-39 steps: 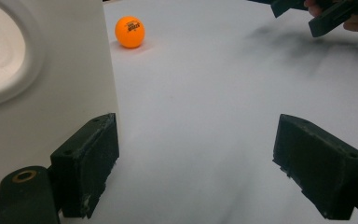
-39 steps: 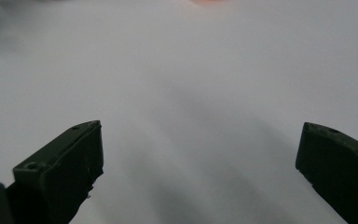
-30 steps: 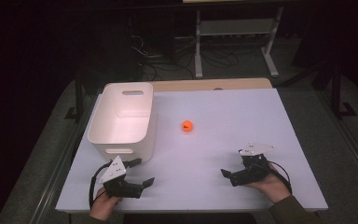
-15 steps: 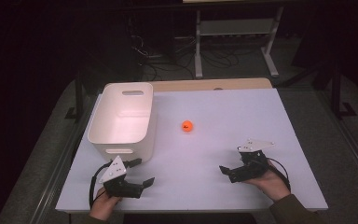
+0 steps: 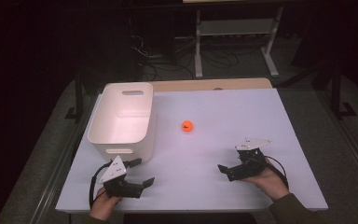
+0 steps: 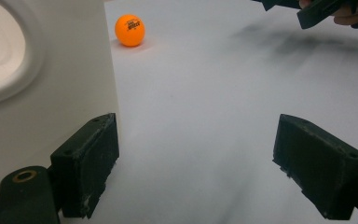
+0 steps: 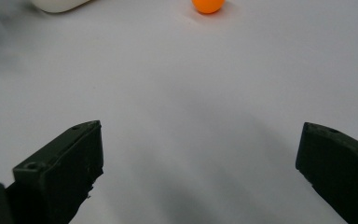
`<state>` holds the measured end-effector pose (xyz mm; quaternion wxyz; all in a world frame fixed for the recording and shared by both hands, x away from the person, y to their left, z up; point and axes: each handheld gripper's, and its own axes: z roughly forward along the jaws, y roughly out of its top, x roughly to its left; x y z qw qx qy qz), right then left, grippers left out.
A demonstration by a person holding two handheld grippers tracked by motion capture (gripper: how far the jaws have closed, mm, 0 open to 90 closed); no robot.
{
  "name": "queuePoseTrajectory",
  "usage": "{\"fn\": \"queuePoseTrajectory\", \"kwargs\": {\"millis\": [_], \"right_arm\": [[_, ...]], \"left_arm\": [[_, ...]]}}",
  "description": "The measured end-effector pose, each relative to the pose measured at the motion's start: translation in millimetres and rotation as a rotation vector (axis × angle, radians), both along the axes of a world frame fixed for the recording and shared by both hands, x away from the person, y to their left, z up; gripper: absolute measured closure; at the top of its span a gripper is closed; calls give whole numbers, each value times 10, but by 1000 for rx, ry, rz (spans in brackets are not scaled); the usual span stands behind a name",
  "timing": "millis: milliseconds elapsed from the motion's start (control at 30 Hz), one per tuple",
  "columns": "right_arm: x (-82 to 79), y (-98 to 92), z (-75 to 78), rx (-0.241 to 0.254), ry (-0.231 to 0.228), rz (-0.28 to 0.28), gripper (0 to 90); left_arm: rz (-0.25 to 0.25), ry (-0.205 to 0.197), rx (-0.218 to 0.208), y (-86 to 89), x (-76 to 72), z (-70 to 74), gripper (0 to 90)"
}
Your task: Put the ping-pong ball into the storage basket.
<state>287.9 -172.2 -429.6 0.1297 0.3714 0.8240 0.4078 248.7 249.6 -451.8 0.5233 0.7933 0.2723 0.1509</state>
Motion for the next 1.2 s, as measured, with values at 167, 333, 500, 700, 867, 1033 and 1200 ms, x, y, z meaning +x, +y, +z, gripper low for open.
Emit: {"fn": "queuePoseTrajectory", "kwargs": {"millis": [167, 333, 500, 700, 867, 1033, 1200], "right_arm": [[20, 18, 1, -1, 4, 1, 3], [40, 29, 5, -2, 3, 3, 3], [76, 58, 12, 5, 9, 6, 3], [107, 87, 34, 7, 4, 10, 3], [126, 106, 39, 7, 6, 13, 3], [145, 119, 45, 5, 7, 12, 3], [166, 128, 60, 9, 3, 10, 3]], "left_arm": [[1, -2, -2, 0, -1, 0, 141], [-1, -1, -3, 1, 0, 0, 141], [0, -2, -1, -1, -1, 0, 141], [0, 0, -3, 2, 0, 0, 141], [0, 0, -3, 1, 0, 0, 141], [1, 0, -5, 3, 0, 0, 141], [2, 0, -4, 2, 0, 0, 141]]}}
